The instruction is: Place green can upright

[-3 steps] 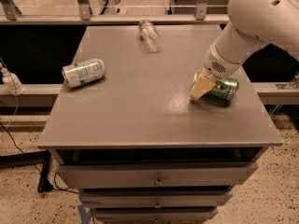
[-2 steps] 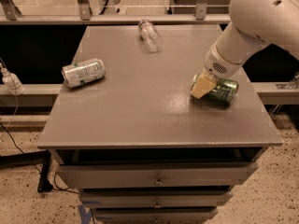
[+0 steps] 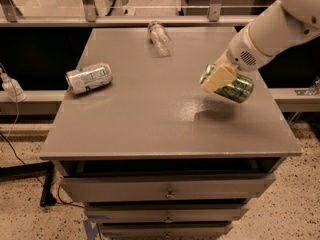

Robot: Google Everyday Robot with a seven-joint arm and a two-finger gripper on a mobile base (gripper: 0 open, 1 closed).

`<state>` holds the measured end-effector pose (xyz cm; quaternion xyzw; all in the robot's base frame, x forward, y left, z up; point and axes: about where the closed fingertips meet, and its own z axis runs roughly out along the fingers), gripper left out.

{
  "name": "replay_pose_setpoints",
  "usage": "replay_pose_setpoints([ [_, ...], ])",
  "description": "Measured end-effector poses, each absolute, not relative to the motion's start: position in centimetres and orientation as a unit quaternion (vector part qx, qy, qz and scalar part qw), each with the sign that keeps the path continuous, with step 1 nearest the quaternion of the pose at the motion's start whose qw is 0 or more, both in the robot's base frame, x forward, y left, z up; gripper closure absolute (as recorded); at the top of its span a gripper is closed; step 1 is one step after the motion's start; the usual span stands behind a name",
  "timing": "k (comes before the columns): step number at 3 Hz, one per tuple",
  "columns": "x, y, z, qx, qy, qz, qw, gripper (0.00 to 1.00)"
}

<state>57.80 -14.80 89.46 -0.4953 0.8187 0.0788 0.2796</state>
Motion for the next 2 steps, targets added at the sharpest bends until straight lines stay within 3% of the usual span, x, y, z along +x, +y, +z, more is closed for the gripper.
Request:
replay_pose_setpoints([
  [2,57.2,-7.0,94.5,-0.478,0.738,0.232,0.417,1.0],
])
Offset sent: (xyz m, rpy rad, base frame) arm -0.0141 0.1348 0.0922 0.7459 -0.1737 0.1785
